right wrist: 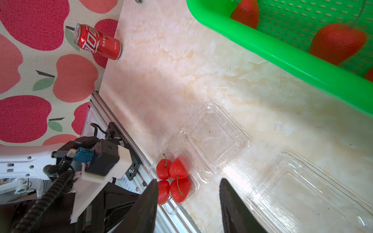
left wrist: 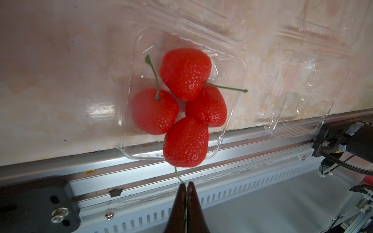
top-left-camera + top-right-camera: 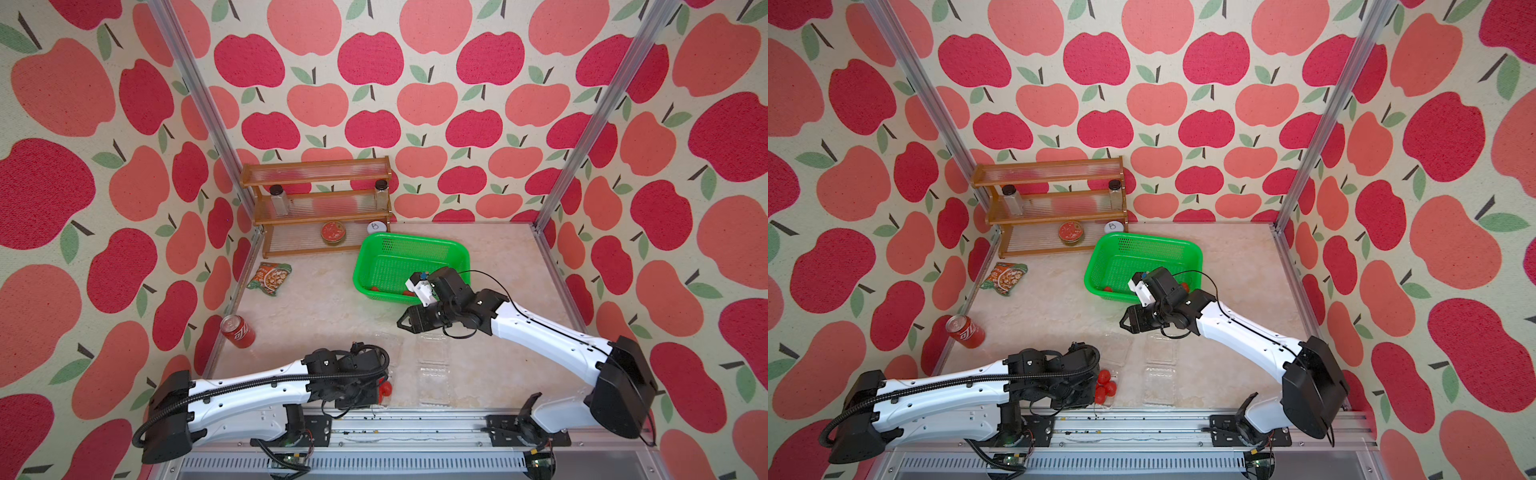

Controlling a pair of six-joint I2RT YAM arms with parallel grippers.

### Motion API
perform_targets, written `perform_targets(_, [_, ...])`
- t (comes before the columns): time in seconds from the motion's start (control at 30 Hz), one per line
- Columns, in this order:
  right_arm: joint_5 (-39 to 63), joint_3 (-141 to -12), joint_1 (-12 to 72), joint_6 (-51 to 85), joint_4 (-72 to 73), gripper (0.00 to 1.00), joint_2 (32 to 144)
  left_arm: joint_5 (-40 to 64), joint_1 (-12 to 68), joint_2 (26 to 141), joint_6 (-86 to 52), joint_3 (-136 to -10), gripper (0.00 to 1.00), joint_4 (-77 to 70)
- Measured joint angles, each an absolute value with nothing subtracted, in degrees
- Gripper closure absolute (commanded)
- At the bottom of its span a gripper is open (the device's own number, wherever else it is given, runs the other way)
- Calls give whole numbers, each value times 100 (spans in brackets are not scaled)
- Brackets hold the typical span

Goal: Pack strawberries into containers
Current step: Adjust the packing box at the center of the board, then close the packing box at the center of the board.

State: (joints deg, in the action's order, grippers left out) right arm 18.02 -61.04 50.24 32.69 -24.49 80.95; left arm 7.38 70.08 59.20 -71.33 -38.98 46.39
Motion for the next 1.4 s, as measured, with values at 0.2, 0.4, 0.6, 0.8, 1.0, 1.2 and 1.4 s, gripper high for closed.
perform_targets(0.2, [1599, -6104, 5024, 3242, -2685, 48, 7992, 956, 6759, 6528, -7074, -3938, 100, 4410])
perform_targets(0.4, [1527, -5977, 5024, 3245, -2705, 48, 7699, 1105, 6711, 7474, -6888, -4239, 100, 4364])
perform_targets(0.6, [1503, -5717, 5026, 3251, -2714, 45, 7564, 663, 6707, 7015, -6847, -4460, 100, 4539])
perform_targets(0.8, [1721, -5642, 5203, 3245, -2810, 39, 7741, 189, 6678, 5739, -6866, -4716, 100, 4853])
perform_targets(1.0, [2196, -5474, 5363, 3369, -2650, 39, 8401, 392, 7238, 5655, -7159, -4154, 100, 4462])
perform_targets(1.2, [2340, -5474, 5363, 3511, -2447, 38, 8958, 972, 7349, 5920, -7255, -3833, 100, 4324])
perform_targets(1.4, [2370, -5544, 5363, 3671, -2163, 38, 9524, 1522, 7354, 5752, -7255, -3765, 100, 4320])
